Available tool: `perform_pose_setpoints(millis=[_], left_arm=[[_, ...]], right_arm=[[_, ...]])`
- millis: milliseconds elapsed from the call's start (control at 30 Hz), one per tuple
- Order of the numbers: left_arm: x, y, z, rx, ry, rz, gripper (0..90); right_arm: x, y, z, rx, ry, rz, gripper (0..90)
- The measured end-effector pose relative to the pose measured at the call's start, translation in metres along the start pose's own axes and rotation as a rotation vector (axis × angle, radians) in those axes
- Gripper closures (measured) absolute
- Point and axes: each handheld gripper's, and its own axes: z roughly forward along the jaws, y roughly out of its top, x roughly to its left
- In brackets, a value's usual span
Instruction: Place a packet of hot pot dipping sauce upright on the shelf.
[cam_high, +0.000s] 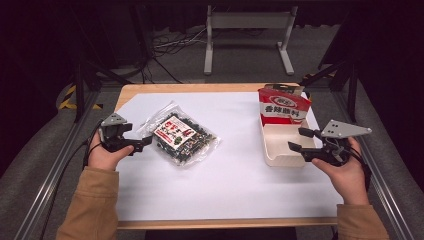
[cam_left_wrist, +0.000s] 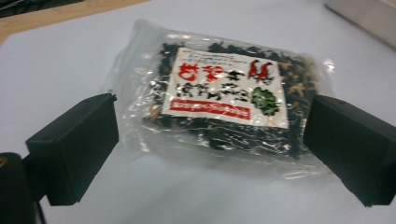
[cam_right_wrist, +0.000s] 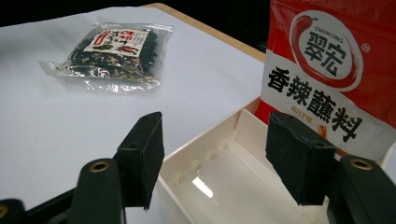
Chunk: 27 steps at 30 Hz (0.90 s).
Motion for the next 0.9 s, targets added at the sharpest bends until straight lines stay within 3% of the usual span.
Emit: perform_pose_setpoints(millis=[200, 300, 567, 633, 767, 900], left_arm=[[0.014, -0.004, 0.009, -0.001, 0.027, -0.072, 4.7], [0.02, -0.005, 0.018, 0.016, 0.036, -0.085, 5.4], [0.032, -0.007, 0.039, -0.027, 0.043, -0.138, 10.2], [0.035, -0.008, 0.048, -0.041, 0.038, -0.16, 15.0], [0.037, -0.009, 0.066, -0.016, 0.041, -0.171, 16.6], [0.04, -0.01, 0.071, 0.005, 0.066, -0.182, 16.6]], right_arm=[[0.011, 0.001, 0.001, 0.003, -0.003, -0.028, 37.1], [0.017, 0.001, 0.005, 0.007, 0.008, -0.041, 36.9], [0.034, -0.003, 0.018, 0.019, 0.039, -0.054, 36.2], [0.039, -0.004, 0.019, 0.02, 0.046, -0.053, 36.2], [0.043, -0.005, 0.018, 0.02, 0.047, -0.055, 36.0], [0.045, -0.007, 0.016, 0.023, 0.043, -0.055, 35.8]])
